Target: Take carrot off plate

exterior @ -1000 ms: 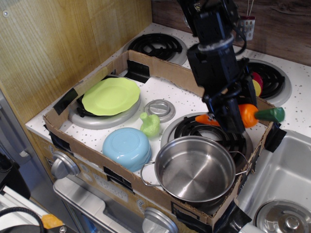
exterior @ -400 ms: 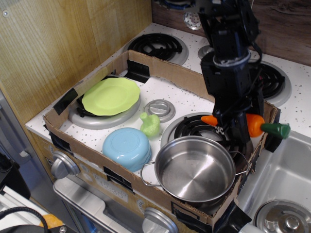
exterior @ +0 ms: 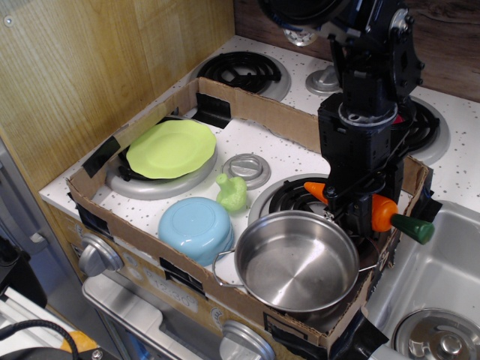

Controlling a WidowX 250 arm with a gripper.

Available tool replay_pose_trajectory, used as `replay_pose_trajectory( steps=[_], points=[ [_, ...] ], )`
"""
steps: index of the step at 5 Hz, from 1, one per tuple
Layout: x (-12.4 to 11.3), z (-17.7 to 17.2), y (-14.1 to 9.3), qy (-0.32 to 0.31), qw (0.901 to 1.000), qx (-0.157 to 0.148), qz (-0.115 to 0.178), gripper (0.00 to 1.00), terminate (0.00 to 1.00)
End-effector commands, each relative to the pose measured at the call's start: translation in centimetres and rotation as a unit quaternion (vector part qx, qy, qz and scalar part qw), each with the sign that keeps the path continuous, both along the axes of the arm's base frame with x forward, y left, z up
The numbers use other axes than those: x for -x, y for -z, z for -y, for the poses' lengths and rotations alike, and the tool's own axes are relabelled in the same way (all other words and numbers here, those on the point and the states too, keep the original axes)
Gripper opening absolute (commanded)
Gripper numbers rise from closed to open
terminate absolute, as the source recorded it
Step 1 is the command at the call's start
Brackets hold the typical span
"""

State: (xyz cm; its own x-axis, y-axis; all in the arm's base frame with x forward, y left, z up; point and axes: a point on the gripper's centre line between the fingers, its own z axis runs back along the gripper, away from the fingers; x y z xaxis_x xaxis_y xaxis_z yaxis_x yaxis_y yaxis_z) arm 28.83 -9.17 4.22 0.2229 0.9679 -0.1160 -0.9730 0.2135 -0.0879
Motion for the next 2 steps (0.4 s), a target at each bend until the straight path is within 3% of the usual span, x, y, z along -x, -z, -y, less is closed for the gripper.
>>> replay_pose_trajectory(
  steps=[1, 2],
  points=[
    [-1.92, -2.90, -1.18, 0.047, 0.9986, -0.020, 0.011, 0.00, 0.00],
    [-2.69, -3.49, -1.73, 0.067, 0.9973, -0.027, 0.013, 0.00, 0.00]
  ],
)
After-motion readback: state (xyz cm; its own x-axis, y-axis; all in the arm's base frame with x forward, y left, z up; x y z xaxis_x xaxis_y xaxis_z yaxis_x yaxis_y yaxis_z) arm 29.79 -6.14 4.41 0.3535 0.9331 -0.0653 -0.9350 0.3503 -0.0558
